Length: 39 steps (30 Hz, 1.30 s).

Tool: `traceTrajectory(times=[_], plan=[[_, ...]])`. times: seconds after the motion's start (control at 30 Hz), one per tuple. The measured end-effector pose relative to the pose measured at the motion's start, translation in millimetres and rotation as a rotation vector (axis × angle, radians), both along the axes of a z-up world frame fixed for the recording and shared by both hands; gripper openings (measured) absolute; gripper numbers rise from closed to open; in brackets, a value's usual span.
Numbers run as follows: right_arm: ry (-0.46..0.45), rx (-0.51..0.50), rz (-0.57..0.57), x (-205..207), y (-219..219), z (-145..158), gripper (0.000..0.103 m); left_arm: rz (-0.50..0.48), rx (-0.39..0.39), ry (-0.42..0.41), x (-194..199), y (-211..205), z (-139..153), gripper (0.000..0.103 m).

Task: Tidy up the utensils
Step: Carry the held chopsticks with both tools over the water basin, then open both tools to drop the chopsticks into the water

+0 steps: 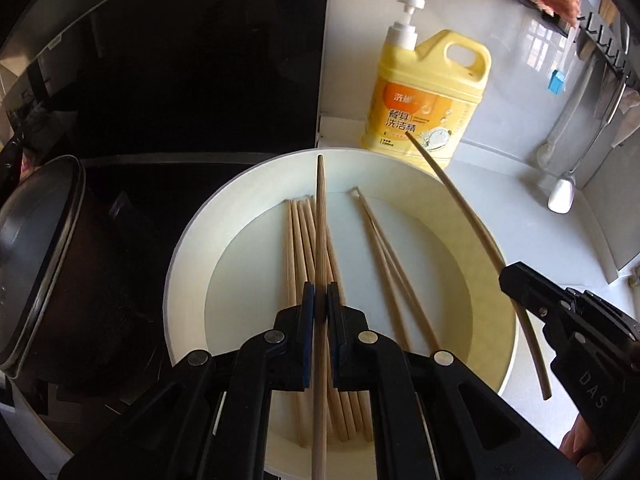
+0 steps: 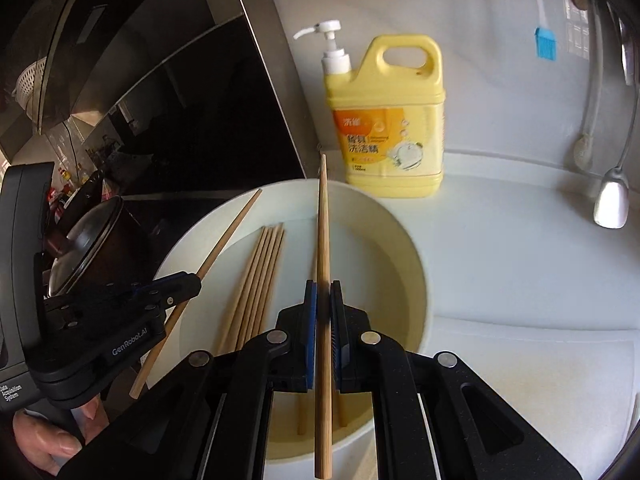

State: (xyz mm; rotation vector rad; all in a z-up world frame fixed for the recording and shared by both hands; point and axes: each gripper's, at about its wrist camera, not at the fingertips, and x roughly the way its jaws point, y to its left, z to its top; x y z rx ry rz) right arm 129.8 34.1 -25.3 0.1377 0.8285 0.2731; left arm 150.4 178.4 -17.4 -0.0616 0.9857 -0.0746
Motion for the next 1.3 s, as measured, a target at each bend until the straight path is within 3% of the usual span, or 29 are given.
traceTrajectory(times=[0.6,0.83,0.9,0.97,1.3], plan=[[0.235,-0.016,0.05,43,32,-62,0.007,0.063,-0.025,0.139,20,12,-44,0.007],[0.266,-0.018,0.077,43,36,-66,0.007,0.098,-0.023,0.178,16,17,-48,0.01],[0.25,-0.036,0.068,42,34,-60,0.01,0.115,-0.015,0.175,13,20,-44,0.037],[0.216,-0.055,0.06,38,29,-51,0.022,0.138,0.015,0.147,9,23,-35,0.06],[0.16,-0.082,0.047,16,9,-23,0.047,0.197,0.077,0.112,-13,29,-2,0.092]])
